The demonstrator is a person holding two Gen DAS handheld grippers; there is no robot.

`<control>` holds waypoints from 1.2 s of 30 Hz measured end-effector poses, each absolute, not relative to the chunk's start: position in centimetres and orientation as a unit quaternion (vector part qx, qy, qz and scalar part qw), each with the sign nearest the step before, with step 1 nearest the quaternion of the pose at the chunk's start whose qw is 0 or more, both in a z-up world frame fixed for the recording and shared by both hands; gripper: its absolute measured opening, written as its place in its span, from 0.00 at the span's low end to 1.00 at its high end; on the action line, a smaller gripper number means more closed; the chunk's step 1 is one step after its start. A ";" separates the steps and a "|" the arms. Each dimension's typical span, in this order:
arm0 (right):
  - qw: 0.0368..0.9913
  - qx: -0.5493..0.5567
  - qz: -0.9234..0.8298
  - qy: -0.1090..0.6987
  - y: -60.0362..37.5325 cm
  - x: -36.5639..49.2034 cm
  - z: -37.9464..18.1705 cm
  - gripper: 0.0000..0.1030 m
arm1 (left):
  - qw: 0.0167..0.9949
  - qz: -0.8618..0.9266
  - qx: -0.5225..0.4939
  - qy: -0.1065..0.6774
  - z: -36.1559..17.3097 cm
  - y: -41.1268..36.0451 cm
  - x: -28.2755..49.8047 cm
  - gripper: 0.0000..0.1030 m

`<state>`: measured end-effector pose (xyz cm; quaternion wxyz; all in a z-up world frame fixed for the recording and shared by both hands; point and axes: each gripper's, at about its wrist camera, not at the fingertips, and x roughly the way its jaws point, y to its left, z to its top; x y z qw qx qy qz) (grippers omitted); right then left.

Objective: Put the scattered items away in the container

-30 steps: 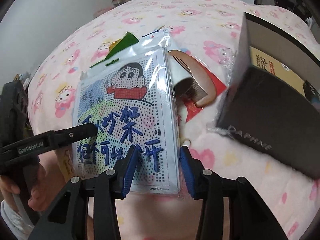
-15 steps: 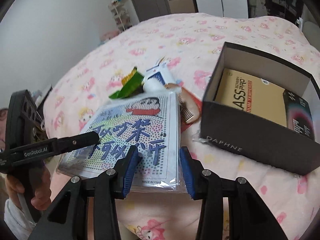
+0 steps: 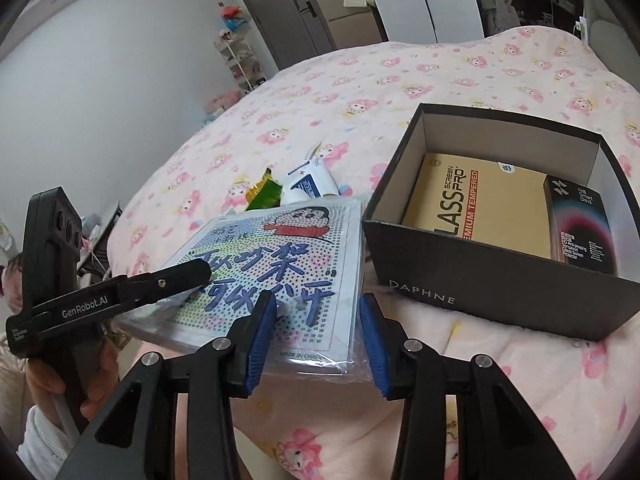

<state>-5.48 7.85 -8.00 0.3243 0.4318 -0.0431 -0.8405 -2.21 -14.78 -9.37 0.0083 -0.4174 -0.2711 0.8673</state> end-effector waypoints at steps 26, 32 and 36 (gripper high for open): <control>0.356 0.411 -0.835 -0.089 9.3 -6.5 -6.6 0.37 | 0.046 0.885 -0.397 -0.240 -5.2 -11.0 -3.2 0.46; 0.350 0.380 -0.851 -0.094 10.8 -6.0 -4.2 0.37 | 0.073 0.895 -0.379 -0.222 -2.8 -9.4 -3.9 0.46; 0.332 0.374 -0.860 -0.103 12.6 -6.8 -3.6 0.37 | 0.100 0.893 -0.384 -0.214 -2.6 -7.5 -6.1 0.46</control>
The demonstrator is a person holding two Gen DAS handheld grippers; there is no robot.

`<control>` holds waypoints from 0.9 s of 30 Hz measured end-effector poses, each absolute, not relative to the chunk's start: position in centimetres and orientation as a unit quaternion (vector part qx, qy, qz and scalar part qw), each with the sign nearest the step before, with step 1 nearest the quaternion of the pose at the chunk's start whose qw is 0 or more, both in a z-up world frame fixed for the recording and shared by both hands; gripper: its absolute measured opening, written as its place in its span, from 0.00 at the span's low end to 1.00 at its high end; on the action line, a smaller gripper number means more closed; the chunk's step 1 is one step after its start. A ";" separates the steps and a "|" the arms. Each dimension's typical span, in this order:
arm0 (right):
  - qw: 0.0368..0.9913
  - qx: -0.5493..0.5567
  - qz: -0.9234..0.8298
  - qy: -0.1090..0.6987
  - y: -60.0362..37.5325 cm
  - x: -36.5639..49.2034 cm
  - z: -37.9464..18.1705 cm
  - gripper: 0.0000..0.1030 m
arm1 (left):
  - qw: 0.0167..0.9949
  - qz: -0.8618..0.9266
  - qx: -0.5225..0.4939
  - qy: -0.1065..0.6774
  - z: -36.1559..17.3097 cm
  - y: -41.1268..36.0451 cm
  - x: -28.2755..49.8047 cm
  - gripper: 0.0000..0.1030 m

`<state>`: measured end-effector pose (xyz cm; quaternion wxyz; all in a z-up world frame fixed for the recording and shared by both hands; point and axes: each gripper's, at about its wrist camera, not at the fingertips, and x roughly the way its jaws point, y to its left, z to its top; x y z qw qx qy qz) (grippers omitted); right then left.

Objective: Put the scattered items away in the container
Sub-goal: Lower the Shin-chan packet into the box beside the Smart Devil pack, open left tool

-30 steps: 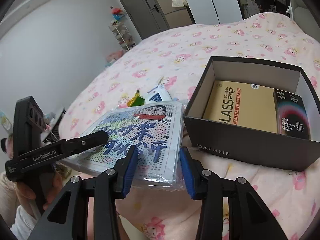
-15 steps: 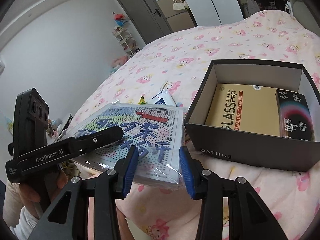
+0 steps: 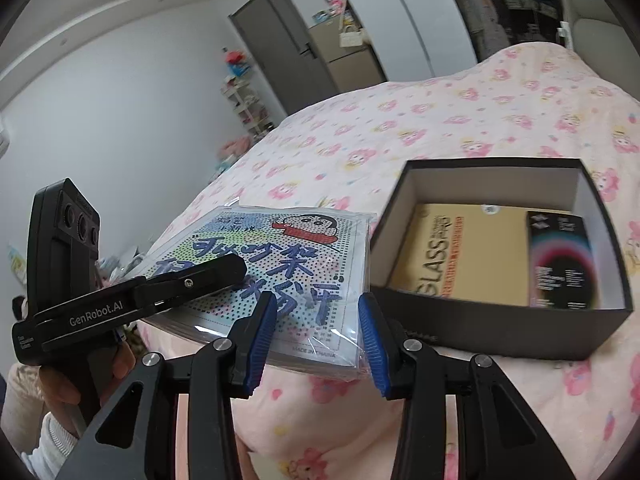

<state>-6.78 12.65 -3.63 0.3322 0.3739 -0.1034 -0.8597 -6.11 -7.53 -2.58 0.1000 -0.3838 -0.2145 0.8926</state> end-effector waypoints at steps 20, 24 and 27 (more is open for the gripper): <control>0.320 0.421 -0.843 -0.101 20.2 -18.5 -8.1 0.33 | 0.149 0.842 -0.489 -0.172 -9.4 2.1 -20.3 0.42; 0.316 0.433 -0.839 -0.092 19.6 -19.8 -9.2 0.33 | 0.123 0.839 -0.509 -0.148 -10.7 2.9 -21.5 0.40; 0.285 0.445 -0.845 -0.080 20.1 -20.3 -10.2 0.33 | 0.105 0.834 -0.522 -0.142 -11.6 2.8 -21.7 0.41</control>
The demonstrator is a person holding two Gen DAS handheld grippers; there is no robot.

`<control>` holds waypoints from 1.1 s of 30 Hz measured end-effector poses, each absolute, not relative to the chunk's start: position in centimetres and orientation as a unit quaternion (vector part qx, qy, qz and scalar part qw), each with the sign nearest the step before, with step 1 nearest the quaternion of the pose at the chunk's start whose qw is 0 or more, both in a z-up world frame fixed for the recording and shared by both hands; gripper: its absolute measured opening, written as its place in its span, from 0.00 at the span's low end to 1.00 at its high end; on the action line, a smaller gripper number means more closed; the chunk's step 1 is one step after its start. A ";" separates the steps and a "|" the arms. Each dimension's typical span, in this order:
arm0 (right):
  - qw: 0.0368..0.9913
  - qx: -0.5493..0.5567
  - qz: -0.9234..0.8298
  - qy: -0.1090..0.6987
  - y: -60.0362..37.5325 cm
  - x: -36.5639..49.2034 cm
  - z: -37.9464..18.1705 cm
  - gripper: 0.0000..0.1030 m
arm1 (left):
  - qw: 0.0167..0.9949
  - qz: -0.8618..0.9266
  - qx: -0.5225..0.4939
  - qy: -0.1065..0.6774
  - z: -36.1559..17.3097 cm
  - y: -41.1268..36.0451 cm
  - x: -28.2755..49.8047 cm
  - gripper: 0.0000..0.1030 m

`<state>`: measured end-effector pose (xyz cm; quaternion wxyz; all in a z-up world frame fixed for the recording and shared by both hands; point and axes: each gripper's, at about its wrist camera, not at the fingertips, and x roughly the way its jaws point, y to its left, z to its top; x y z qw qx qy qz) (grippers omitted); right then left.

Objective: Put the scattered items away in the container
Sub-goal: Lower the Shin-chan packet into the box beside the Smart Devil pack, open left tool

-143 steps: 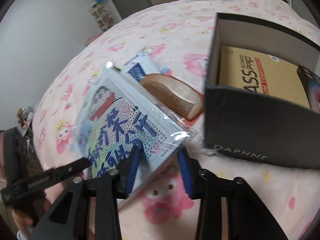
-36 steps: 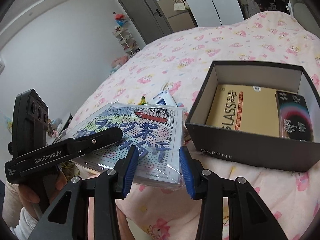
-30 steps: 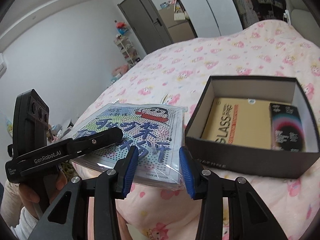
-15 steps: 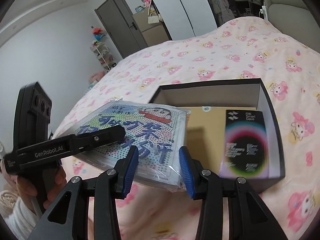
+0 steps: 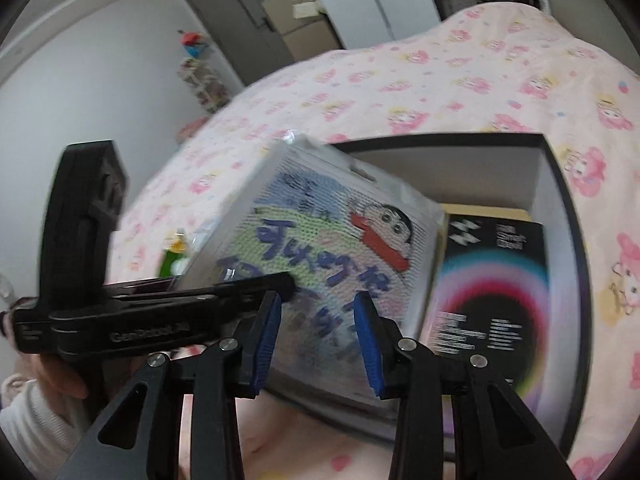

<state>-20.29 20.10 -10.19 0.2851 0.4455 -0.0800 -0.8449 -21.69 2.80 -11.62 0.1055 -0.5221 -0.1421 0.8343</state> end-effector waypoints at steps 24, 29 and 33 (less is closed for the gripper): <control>0.168 0.514 -0.839 -0.062 23.0 -21.8 -14.2 0.33 | 0.022 0.859 -0.509 -0.048 -10.4 2.4 -21.7 0.46; 0.162 0.515 -0.841 -0.045 22.8 -21.5 -14.5 0.33 | 0.021 0.833 -0.553 -0.030 -12.8 3.8 -22.9 0.46; 0.163 0.519 -0.838 -0.040 22.8 -21.6 -14.6 0.34 | 0.007 0.813 -0.582 -0.006 -14.0 4.8 -23.6 0.45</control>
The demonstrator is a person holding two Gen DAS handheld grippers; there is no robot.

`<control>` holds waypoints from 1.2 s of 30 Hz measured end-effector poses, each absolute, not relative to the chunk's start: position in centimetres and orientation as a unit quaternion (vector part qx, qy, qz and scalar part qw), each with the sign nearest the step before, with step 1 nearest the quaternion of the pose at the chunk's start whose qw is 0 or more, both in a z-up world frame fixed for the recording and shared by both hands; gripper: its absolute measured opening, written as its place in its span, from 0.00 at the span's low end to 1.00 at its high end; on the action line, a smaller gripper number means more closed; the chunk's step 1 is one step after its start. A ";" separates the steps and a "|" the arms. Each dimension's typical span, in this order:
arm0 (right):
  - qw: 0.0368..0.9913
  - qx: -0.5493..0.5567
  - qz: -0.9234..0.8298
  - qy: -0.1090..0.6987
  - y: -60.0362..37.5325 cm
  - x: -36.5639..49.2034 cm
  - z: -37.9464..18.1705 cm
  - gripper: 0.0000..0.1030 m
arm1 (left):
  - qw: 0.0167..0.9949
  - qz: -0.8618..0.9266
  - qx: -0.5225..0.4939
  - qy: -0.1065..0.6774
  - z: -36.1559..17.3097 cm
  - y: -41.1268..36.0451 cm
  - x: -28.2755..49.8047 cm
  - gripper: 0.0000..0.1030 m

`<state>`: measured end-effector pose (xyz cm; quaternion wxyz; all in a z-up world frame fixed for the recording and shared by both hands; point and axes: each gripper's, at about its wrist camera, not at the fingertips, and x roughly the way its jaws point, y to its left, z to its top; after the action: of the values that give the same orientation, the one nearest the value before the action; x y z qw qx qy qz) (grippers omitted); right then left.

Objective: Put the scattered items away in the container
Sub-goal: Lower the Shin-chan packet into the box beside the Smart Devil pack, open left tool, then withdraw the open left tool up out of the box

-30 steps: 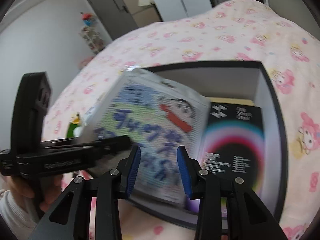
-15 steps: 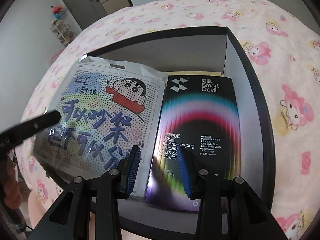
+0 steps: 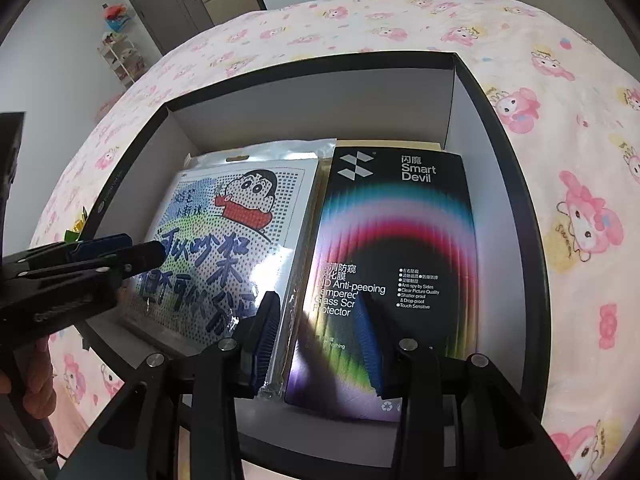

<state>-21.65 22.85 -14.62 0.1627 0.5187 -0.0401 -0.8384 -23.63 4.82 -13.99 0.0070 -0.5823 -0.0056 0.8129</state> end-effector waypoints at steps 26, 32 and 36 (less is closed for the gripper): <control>0.161 0.518 -0.840 -0.032 21.9 -22.2 -14.9 0.39 | 0.039 0.790 -0.611 0.012 -15.8 5.5 -30.6 0.45; 0.133 0.504 -0.853 -0.022 21.7 -22.2 -14.8 0.39 | 0.019 0.821 -0.570 0.034 -15.2 7.1 -34.0 0.45; 0.128 0.507 -0.853 -0.008 21.4 -22.5 -15.3 0.40 | -0.009 0.797 -0.602 0.043 -16.7 8.2 -36.8 0.45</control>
<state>-22.48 21.38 -15.27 0.1277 0.5066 -0.0081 -0.8527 -36.84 8.20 -16.74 -0.0090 -0.6022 0.0433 0.7971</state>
